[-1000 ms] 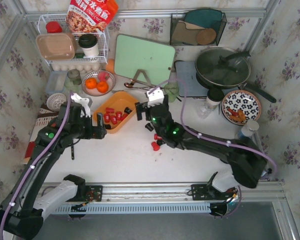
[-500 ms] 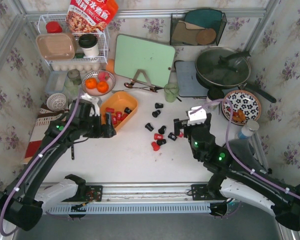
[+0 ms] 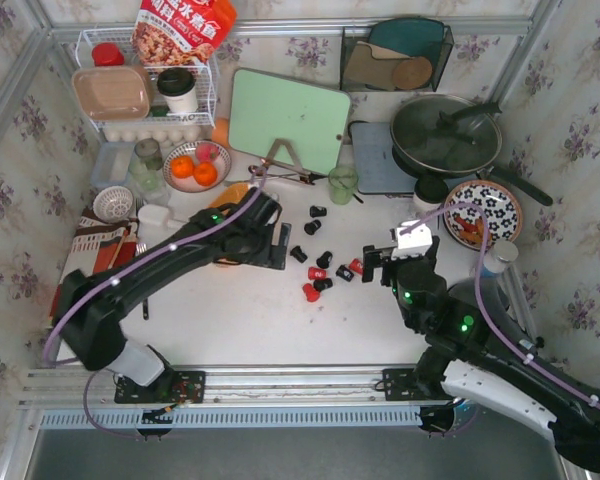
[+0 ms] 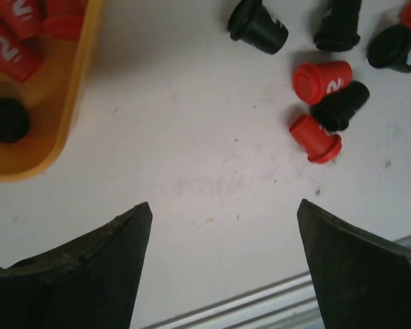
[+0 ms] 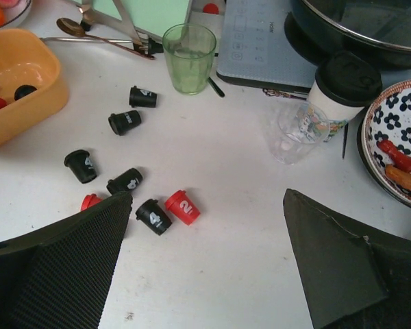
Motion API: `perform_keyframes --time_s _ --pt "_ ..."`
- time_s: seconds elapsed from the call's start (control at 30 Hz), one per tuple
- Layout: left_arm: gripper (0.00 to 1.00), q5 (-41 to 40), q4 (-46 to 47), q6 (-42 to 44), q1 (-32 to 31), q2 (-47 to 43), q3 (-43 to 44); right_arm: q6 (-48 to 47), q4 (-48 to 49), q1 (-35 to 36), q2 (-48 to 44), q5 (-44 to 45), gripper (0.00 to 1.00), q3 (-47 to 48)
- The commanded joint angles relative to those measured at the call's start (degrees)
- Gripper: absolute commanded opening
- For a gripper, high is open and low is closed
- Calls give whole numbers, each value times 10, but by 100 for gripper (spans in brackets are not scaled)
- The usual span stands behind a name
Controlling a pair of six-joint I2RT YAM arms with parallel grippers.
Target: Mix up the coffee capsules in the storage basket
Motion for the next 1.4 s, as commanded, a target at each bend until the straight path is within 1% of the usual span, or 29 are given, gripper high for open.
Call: perform_keyframes --time_s 0.0,0.13,0.27,0.33,0.4,0.43,0.6,0.77,1.0,1.37 --pt "90 -9 26 -13 -6 78 39 -24 4 1 -43 -5 100 -31" --pt "87 2 32 -23 -7 165 96 -25 15 1 -86 -34 100 -58" --pt "84 3 53 -40 -14 221 139 -6 10 1 -106 -34 100 -59" --pt "72 -1 57 -42 -18 253 163 -4 6 0 -106 -42 100 -59" --pt "65 -12 48 -46 -19 285 196 -3 5 1 -105 -49 100 -58" --pt "64 -23 42 -49 -19 299 209 -2 5 1 -103 -53 100 -58" --pt "64 -66 19 -50 -20 342 241 -2 1 1 -100 -58 100 -55" --pt "65 -97 1 -45 -21 360 247 -2 0 1 -112 -61 100 -55" --pt "65 -96 10 -43 -22 383 258 -2 0 1 -118 -61 100 -56" --pt "65 -86 -36 -38 -24 421 312 -2 0 1 -117 -58 100 -57"
